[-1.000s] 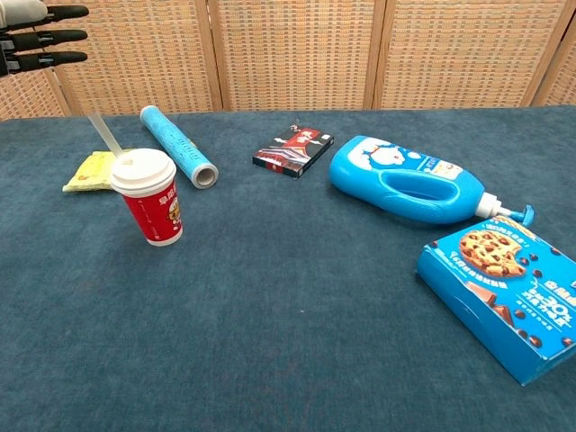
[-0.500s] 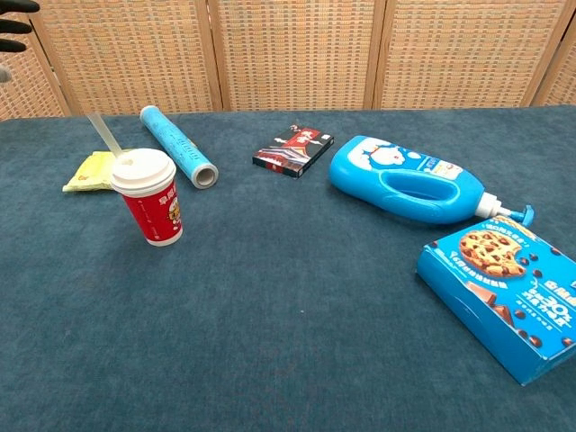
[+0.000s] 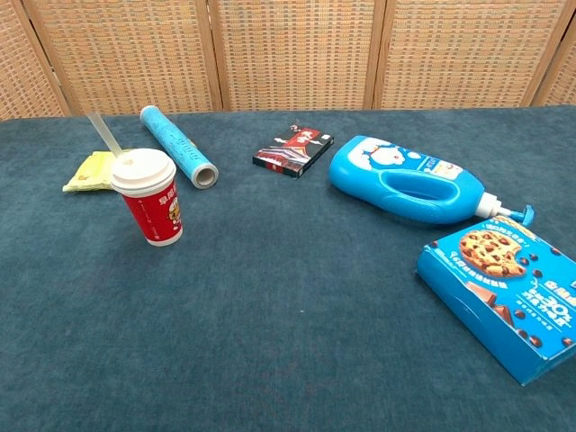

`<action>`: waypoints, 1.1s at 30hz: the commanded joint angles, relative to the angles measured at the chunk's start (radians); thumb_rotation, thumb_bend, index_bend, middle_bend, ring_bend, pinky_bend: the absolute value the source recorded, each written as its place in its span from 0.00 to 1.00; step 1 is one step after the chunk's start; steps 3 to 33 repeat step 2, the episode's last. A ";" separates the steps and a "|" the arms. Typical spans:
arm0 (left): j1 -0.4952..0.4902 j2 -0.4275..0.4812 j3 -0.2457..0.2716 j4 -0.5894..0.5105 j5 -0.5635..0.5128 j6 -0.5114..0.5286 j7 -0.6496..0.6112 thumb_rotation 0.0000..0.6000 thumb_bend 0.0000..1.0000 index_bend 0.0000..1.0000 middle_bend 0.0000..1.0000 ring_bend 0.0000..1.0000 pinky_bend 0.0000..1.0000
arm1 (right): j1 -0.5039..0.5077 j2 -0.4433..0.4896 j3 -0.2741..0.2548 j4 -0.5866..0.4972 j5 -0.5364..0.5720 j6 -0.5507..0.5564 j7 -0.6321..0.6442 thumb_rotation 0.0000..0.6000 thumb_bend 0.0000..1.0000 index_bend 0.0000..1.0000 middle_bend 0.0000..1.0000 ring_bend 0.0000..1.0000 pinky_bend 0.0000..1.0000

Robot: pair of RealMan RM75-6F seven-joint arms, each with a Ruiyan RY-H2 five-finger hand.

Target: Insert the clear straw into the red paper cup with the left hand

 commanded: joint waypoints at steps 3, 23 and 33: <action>0.087 0.002 0.052 -0.088 0.030 0.087 0.117 1.00 0.12 0.00 0.00 0.00 0.00 | -0.008 0.010 0.001 -0.004 -0.011 0.014 0.020 1.00 0.00 0.00 0.00 0.00 0.00; 0.087 0.002 0.052 -0.088 0.030 0.087 0.117 1.00 0.12 0.00 0.00 0.00 0.00 | -0.008 0.010 0.001 -0.004 -0.011 0.014 0.020 1.00 0.00 0.00 0.00 0.00 0.00; 0.087 0.002 0.052 -0.088 0.030 0.087 0.117 1.00 0.12 0.00 0.00 0.00 0.00 | -0.008 0.010 0.001 -0.004 -0.011 0.014 0.020 1.00 0.00 0.00 0.00 0.00 0.00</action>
